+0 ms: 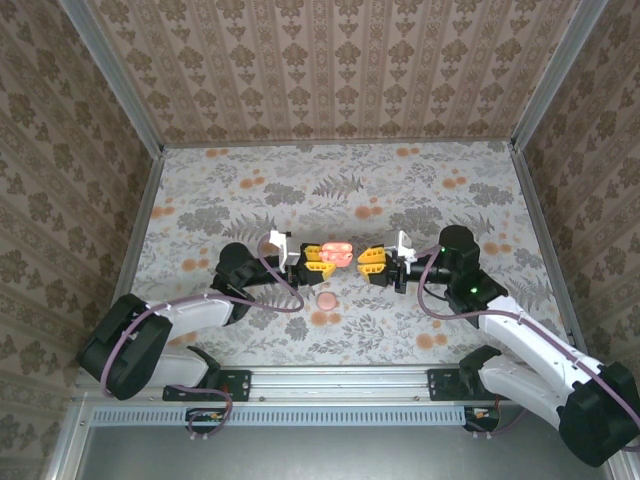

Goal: Insert the wireless bluetooth earbuds into the charging case

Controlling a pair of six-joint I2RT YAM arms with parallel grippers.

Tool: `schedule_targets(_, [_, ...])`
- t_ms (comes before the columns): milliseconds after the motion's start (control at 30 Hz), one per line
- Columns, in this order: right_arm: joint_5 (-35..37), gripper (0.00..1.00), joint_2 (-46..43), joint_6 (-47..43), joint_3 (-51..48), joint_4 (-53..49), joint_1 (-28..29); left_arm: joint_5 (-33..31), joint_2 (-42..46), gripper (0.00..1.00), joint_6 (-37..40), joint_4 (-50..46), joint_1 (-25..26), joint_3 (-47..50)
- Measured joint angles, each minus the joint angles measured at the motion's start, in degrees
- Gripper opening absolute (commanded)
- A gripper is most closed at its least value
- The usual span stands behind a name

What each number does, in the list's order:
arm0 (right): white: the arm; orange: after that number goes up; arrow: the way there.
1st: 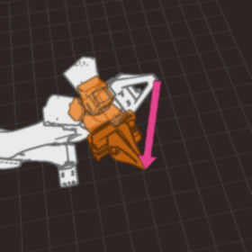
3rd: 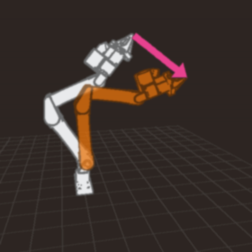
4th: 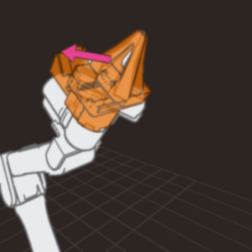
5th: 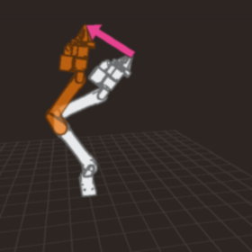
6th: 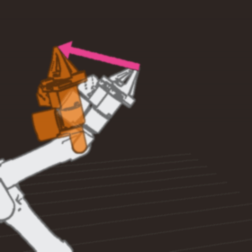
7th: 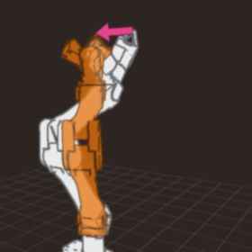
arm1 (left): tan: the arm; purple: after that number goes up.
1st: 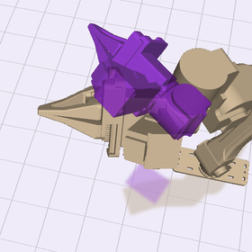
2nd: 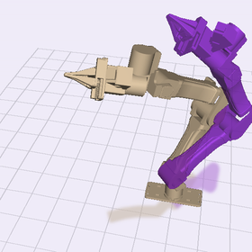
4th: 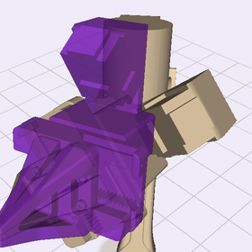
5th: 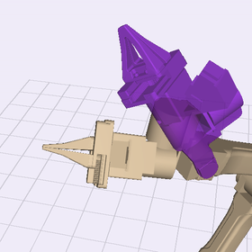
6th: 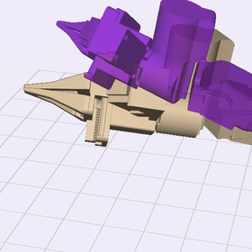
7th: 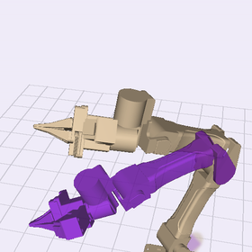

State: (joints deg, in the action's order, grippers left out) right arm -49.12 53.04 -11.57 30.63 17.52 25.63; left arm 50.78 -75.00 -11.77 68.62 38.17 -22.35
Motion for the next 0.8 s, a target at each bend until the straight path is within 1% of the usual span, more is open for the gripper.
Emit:
schedule_targets(133, [-0.2,0.12,0.1,0.0,0.2,0.0,0.0,-0.1,0.5,0.23,0.2,0.0,0.0,0.2])
schedule_targets(267, [-1.0,0.11,0.8,0.0,0.9,0.1,0.1,-0.1,0.5,0.23,0.5,-0.1,0.0,0.2])
schedule_targets(533, [-3.2,0.10,2.1,-0.1,2.8,0.2,1.4,-0.3,0.5,0.23,1.0,-0.1,0.0,0.2])
schedule_targets(800, [-3.7,0.10,3.7,-0.3,4.7,0.1,2.2,-0.5,0.5,0.23,1.0,-0.3,0.0,0.2])
